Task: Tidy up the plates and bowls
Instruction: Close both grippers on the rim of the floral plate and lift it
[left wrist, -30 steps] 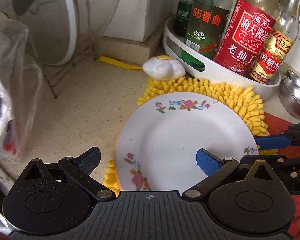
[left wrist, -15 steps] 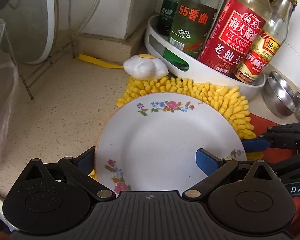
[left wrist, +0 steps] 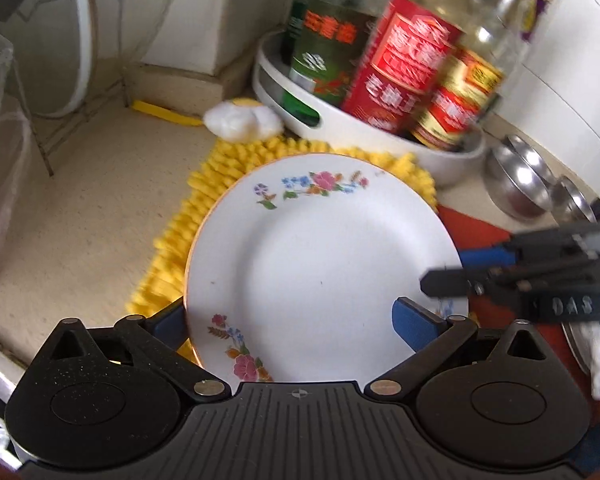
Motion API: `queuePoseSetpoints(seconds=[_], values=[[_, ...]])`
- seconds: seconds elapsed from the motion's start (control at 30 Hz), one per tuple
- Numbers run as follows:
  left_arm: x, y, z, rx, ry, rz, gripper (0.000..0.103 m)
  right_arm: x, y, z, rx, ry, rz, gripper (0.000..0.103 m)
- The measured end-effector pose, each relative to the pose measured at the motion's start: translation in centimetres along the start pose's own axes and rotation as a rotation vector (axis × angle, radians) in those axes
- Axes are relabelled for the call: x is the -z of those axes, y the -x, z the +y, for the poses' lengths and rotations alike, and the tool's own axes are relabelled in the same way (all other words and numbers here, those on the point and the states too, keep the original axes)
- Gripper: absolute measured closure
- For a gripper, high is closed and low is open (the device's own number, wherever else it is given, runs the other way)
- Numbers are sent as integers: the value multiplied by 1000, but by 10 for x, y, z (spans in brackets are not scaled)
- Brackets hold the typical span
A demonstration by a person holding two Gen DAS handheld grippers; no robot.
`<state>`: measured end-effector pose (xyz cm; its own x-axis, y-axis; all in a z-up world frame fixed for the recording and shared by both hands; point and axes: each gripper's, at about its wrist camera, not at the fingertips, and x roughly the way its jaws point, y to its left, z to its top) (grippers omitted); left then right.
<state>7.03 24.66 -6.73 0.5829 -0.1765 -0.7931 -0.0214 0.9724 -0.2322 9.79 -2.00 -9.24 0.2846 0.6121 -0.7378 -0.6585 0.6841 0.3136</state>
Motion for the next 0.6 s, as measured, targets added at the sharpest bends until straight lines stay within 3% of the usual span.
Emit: queuePoseSetpoints(seconds=[0.07,0.27,0.6], values=[[3,-9,-1,-4,1,29,1,2,-5,-6,13,-16,15,73],[6,-13,0,-9,-55,-13,1,3,-8,-4,17,-11,-1,69],[14,-15,-8,-59,-25,-88,0,9,-7,-1,29,30,-31,68]])
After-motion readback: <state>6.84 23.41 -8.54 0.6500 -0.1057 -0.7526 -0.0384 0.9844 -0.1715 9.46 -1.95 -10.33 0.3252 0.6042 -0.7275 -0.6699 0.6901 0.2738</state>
